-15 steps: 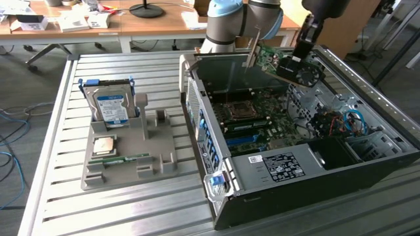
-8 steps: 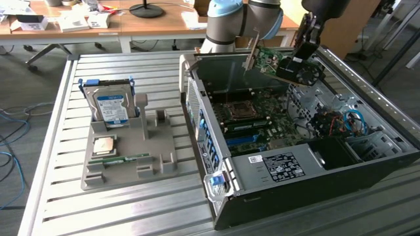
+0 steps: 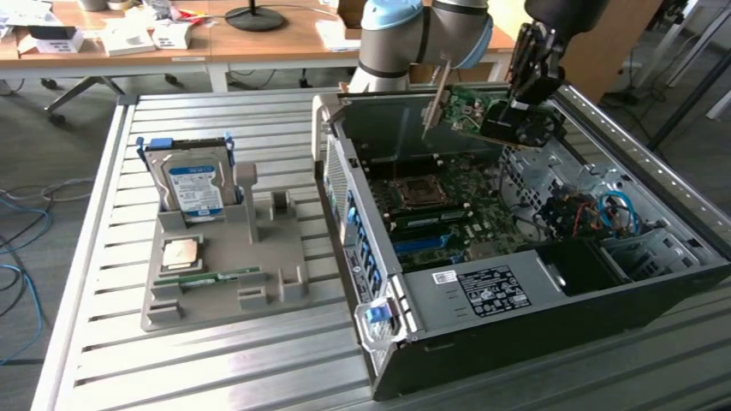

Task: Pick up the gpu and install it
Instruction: 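Insert the gpu into the slot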

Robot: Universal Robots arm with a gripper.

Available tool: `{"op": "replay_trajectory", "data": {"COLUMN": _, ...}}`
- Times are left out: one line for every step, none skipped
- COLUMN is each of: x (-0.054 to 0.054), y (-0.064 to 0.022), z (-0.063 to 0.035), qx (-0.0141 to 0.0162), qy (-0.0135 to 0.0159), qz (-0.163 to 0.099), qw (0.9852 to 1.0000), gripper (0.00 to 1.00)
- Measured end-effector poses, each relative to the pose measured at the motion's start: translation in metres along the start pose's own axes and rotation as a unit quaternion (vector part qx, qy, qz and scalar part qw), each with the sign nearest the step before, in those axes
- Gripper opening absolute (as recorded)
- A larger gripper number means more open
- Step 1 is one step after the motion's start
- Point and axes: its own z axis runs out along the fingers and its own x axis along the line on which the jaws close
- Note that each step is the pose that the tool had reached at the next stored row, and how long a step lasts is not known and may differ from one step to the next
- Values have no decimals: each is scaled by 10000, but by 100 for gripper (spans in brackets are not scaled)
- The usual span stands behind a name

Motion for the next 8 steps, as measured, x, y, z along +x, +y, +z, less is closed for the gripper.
{"op": "replay_trajectory", "data": {"x": 0, "y": 0, "z": 1, "qx": -2, "qy": 4, "qz": -98, "qw": 10000, "gripper": 26}}
{"op": "replay_trajectory", "data": {"x": 0, "y": 0, "z": 2, "qx": -4, "qy": 8, "qz": -188, "qw": 9998, "gripper": 26}}
{"op": "replay_trajectory", "data": {"x": 0, "y": 0, "z": 3, "qx": -6, "qy": 12, "qz": -278, "qw": 9996, "gripper": 26}}
{"op": "replay_trajectory", "data": {"x": 0, "y": 0, "z": 4, "qx": -8, "qy": 16, "qz": -368, "qw": 9993, "gripper": 26}}
{"op": "replay_trajectory", "data": {"x": 0, "y": 0, "z": 5, "qx": -10, "qy": 20, "qz": -457, "qw": 9990, "gripper": 26}}
{"op": "replay_trajectory", "data": {"x": 0, "y": 0, "z": 6, "qx": -12, "qy": 23, "qz": -547, "qw": 9985, "gripper": 26}}
{"op": "replay_trajectory", "data": {"x": 0, "y": 0, "z": 7, "qx": -14, "qy": 27, "qz": -636, "qw": 9980, "gripper": 26}}
{"op": "replay_trajectory", "data": {"x": 0, "y": 0, "z": 8, "qx": -16, "qy": 31, "qz": -732, "qw": 9973, "gripper": 26}}
